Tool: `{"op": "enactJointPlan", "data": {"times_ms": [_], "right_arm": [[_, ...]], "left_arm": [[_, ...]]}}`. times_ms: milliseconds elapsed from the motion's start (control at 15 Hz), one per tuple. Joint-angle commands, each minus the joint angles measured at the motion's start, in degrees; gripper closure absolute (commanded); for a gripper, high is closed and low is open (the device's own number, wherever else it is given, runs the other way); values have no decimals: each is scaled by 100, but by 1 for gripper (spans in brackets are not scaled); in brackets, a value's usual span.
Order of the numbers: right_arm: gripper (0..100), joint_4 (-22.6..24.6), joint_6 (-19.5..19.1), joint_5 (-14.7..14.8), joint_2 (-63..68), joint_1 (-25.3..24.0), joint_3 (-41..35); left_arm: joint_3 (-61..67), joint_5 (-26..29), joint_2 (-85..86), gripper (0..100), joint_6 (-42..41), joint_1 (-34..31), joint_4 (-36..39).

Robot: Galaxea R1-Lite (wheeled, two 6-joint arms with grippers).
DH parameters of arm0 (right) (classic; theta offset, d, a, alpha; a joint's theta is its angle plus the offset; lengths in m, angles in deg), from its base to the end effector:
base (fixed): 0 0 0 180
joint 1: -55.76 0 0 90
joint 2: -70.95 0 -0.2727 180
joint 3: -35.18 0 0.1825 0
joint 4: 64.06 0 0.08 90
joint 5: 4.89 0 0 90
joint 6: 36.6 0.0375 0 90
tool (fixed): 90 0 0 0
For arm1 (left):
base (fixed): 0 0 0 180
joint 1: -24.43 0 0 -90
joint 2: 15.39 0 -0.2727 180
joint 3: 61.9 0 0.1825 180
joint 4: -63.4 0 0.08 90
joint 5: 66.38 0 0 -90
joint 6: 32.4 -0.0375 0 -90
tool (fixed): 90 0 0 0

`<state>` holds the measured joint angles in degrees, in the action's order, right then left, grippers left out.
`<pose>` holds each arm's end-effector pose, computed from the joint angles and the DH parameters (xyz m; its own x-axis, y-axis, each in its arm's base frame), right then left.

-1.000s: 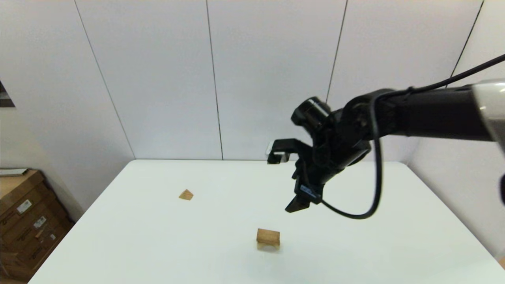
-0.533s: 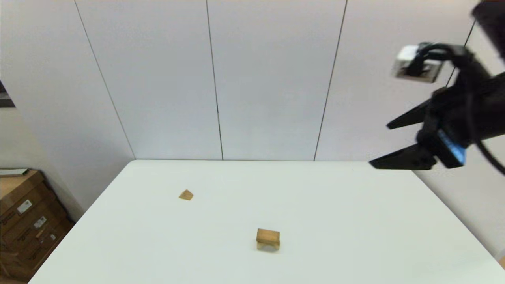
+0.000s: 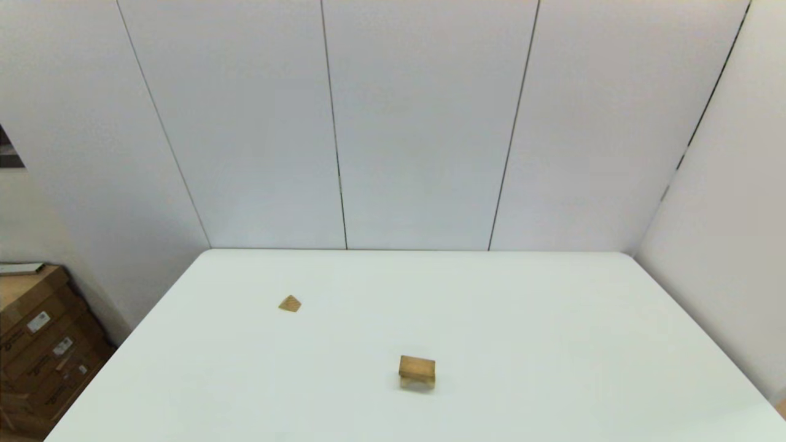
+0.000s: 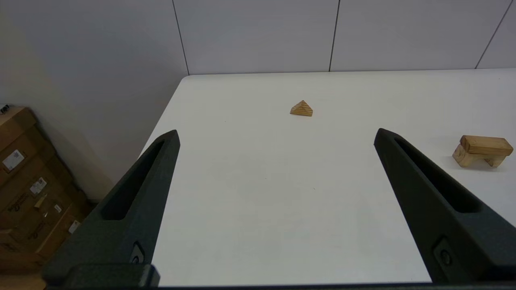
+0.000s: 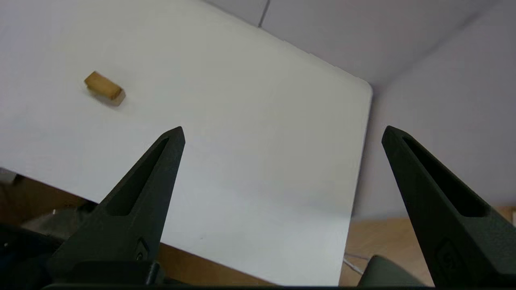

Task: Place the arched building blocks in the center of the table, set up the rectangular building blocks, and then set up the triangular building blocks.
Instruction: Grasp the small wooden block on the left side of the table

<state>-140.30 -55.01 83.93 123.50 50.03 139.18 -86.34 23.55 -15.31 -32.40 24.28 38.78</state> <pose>0.0542 0.0062 0.3100 0.9011 0.1111 -0.4192 -0.2441 0.9289 -0.2785 0.0108 0.0001 0.0752 1.0000 0.0038 -0.0017 -0.0038 1.0000 0.0000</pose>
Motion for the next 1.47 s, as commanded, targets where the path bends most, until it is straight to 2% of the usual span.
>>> {"op": "enactJointPlan", "data": {"times_ms": [67, 133, 333, 467, 667, 800, 867, 933, 1000, 1067, 1333, 1467], "right_arm": [[0, 4, 250, 795, -2460, 107, -1919], [0, 4, 268, 997, -2830, 107, -2209], [0, 4, 540, 1067, -3471, 406, -2666], [0, -5, 839, 997, -3770, 634, -2762], [0, 4, 883, 980, -4324, 617, -3219], [0, 48, 918, 813, -4921, 599, -3756], [0, 250, 936, 698, -5264, 591, -4151], [0, 602, 1085, 742, -5264, 591, -4538], [0, 1191, 1577, 725, -5264, 591, -4881], [0, 1657, 1762, 725, -5264, 591, -5267], [0, 3871, 1252, 672, -5264, 599, -6999], [0, 4478, 1129, 654, -5264, 591, -7482]], "left_arm": [[0, -1, -7, 0, 0, -2, 1], [0, -1, -7, 0, 0, -2, 1], [0, -1, -7, 0, 0, -2, 1], [0, -1, -7, 0, 0, -2, 1], [0, -1, -7, 0, 0, -2, 1], [0, -1, -7, 0, 0, -2, 1], [0, -1, -7, 0, 0, -2, 1], [0, -1, -7, 0, 0, -2, 1], [0, -1, -7, 0, 0, -2, 1], [0, -1, -7, 0, 0, -2, 1], [0, -1, -7, 0, 0, -2, 1], [0, -1, -7, 0, 0, -2, 1]]}}
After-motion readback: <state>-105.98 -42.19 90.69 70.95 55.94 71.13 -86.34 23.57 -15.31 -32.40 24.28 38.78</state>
